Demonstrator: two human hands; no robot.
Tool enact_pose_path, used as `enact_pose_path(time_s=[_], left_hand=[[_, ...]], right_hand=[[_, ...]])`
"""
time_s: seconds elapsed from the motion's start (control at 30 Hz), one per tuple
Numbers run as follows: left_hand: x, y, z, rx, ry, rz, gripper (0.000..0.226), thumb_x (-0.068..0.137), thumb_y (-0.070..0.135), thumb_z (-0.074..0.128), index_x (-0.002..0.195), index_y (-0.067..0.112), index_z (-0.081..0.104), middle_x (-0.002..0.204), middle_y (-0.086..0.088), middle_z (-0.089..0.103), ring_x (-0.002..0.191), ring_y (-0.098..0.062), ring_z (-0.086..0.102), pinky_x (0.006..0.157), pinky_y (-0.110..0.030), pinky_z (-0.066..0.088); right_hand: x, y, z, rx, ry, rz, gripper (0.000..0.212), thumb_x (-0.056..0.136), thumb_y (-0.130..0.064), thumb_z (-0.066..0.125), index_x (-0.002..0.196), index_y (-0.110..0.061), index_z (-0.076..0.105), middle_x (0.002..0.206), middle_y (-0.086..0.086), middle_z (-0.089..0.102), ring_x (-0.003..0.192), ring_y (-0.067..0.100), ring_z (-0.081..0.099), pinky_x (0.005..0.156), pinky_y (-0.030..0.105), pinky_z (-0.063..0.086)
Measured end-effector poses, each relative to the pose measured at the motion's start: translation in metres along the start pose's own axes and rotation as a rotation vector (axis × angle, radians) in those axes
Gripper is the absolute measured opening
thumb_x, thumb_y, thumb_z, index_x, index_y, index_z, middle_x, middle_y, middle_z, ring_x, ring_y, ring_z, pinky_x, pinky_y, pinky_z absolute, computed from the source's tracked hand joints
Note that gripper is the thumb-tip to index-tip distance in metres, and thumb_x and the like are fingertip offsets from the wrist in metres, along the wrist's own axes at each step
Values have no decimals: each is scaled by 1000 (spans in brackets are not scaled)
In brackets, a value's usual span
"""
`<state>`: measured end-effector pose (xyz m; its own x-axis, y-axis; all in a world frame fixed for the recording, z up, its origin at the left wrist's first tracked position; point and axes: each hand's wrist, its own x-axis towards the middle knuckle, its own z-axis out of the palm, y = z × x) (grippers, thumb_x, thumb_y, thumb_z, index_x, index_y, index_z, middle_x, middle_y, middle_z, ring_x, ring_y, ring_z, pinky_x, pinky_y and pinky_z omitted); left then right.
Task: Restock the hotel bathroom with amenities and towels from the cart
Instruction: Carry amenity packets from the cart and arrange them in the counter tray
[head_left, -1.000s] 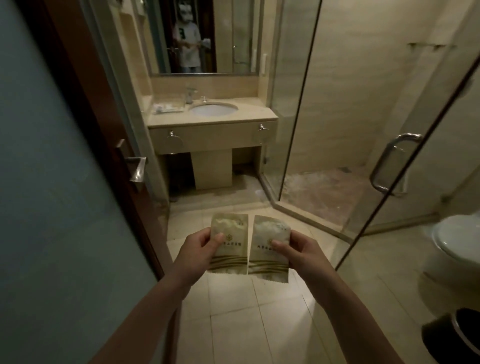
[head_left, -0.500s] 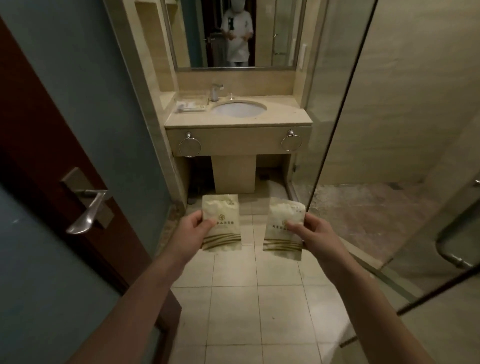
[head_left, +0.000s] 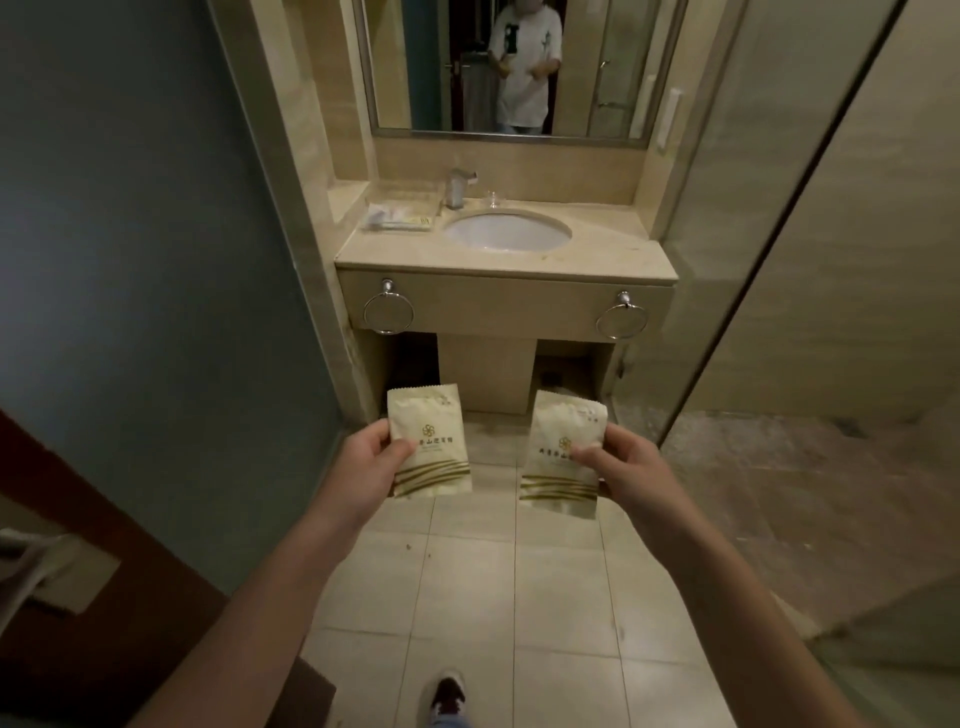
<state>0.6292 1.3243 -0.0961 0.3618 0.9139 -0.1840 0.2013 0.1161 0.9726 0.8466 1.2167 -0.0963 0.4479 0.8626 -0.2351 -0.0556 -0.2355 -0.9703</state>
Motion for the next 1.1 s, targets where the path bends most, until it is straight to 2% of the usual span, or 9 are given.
enact_pose_path(time_s=[0.1,0.27,0.33,0.47,0.57,0.8,0.87,0.97,1.1], left_hand=[[63,11,-8,4,-12,3,15,95,14,48,103,23,58,96,3,69,89,-14,67,72,-27,53],[169,35,-23,3,12,-12,14,95,12,48,103,21,56,93,6,67,84,-8,65,60,-16,50],[206,45,-28,-3,35,-20,13,95,11,49,102,20,55,93,4,67,82,-8,65,57,-14,51],[269,60,-39,-15,59,-43,19,93,13,52,112,15,53,103,-4,69,88,-16,68,70,-25,55],[311,65,-49,7,64,-45,20,93,14,53,113,14,57,97,-4,72,83,-14,70,64,-22,55],[422,69,-54,11,128,-73,21,94,12,50,114,11,58,98,-2,71,84,-12,69,60,-17,53],[463,76,-53,13,170,-74,22,95,10,50,116,13,56,100,0,69,88,-10,67,64,-17,51],[521,89,-48,10,205,-93,23,94,10,50,115,16,55,98,5,67,88,-7,66,65,-17,50],[591,102,-47,12,253,-114,31,92,10,54,122,16,54,112,-1,66,95,-12,65,76,-23,54]], right_hand=[[64,-18,15,3,-4,12,24,90,-9,54,113,-16,59,107,4,67,100,22,63,90,42,52],[166,-57,50,-8,-31,-45,29,90,-6,54,117,-15,59,107,4,69,98,21,66,78,33,54],[200,-70,59,-15,-29,-78,28,89,-5,55,114,-16,60,104,4,70,98,21,67,79,35,54],[265,-89,73,-25,-24,-106,28,88,-5,58,113,-16,59,99,4,71,92,21,68,71,34,54],[315,-97,85,-9,-40,-126,29,88,-5,58,115,-15,57,96,2,72,87,17,69,70,32,55],[449,-110,103,-20,-143,-104,36,90,-8,58,123,-19,50,91,1,74,88,19,70,83,45,56],[494,-119,105,-20,-175,-112,35,90,-8,58,122,-19,50,91,1,73,87,18,70,82,40,56],[562,-136,104,-37,-222,-107,32,92,-10,56,122,-17,50,92,1,71,81,13,69,65,23,55],[639,-158,106,-49,-264,-85,37,92,-14,56,126,-24,45,93,1,69,81,16,69,68,27,56]])
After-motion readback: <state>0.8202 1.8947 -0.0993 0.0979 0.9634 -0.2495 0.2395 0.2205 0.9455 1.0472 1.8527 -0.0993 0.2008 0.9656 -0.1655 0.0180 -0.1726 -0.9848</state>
